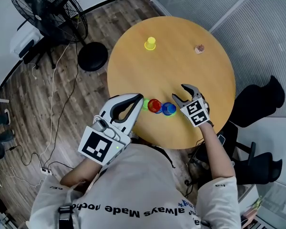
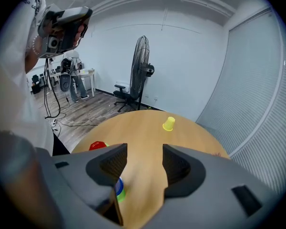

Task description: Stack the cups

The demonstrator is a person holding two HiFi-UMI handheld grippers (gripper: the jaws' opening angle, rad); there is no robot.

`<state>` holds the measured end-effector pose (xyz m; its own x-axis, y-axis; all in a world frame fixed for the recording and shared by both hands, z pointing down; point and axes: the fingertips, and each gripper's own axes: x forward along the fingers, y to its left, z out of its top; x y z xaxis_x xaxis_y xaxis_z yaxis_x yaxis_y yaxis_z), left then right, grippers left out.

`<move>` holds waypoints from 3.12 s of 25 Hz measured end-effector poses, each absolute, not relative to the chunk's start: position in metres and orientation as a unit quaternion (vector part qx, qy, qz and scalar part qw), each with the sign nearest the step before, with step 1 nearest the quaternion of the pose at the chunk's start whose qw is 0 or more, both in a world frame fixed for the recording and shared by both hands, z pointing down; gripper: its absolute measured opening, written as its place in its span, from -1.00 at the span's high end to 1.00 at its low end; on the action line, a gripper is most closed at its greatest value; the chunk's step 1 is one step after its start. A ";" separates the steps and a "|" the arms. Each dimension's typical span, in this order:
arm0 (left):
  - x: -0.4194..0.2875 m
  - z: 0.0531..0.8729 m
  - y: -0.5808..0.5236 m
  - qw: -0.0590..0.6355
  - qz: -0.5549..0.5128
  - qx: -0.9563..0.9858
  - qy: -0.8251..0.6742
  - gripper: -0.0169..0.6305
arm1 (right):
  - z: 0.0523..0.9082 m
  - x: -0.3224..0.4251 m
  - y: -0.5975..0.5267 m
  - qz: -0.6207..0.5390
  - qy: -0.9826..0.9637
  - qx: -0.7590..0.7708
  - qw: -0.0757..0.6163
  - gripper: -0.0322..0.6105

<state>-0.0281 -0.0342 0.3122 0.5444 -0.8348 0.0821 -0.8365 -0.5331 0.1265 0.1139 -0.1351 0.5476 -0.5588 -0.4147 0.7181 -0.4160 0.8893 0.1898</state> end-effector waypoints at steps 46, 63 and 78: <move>-0.105 0.366 -0.108 0.153 0.026 0.817 -0.556 0.88 | 0.633 -0.051 -0.401 -0.074 -0.860 0.168 0.476 0.20; -0.120 0.412 -0.084 0.204 0.054 0.788 -0.578 0.88 | 0.706 -0.071 -0.438 -0.056 -0.841 0.145 0.519 0.14; -0.114 0.409 -0.075 0.201 0.053 0.791 -0.576 0.88 | 0.689 -0.072 -0.432 -0.068 -0.848 0.161 0.501 0.15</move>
